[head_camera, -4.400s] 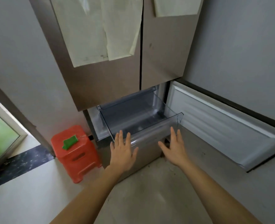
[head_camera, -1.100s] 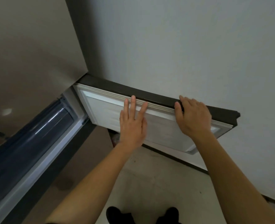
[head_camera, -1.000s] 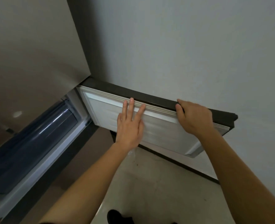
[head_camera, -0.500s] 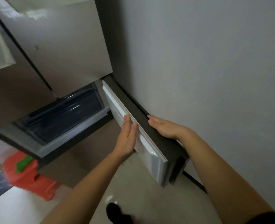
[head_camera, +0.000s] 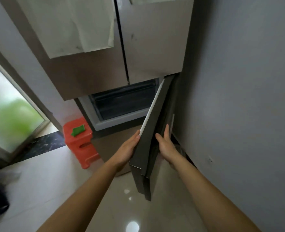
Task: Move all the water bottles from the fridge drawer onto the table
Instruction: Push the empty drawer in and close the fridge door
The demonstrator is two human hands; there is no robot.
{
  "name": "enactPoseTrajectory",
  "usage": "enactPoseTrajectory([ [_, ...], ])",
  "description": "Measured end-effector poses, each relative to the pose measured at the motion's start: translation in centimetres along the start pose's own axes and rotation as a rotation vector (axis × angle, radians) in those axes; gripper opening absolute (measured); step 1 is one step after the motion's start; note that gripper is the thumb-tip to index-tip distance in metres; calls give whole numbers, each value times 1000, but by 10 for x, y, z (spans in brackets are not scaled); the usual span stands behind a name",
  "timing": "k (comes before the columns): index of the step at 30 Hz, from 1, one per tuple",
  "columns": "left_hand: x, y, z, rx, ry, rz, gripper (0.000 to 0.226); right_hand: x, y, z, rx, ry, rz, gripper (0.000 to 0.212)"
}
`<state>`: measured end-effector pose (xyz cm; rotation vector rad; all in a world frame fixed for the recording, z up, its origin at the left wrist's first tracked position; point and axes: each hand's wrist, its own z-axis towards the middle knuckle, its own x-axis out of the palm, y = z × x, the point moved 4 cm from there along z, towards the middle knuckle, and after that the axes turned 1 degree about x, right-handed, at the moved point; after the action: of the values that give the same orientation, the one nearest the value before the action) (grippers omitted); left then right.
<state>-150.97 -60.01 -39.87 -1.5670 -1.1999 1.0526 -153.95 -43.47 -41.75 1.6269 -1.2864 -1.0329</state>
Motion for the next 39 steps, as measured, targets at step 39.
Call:
enactPoseTrajectory([
  [39,-264,31,129,-168,-759,-144,98,199,72,219,-128,271,-235,122],
])
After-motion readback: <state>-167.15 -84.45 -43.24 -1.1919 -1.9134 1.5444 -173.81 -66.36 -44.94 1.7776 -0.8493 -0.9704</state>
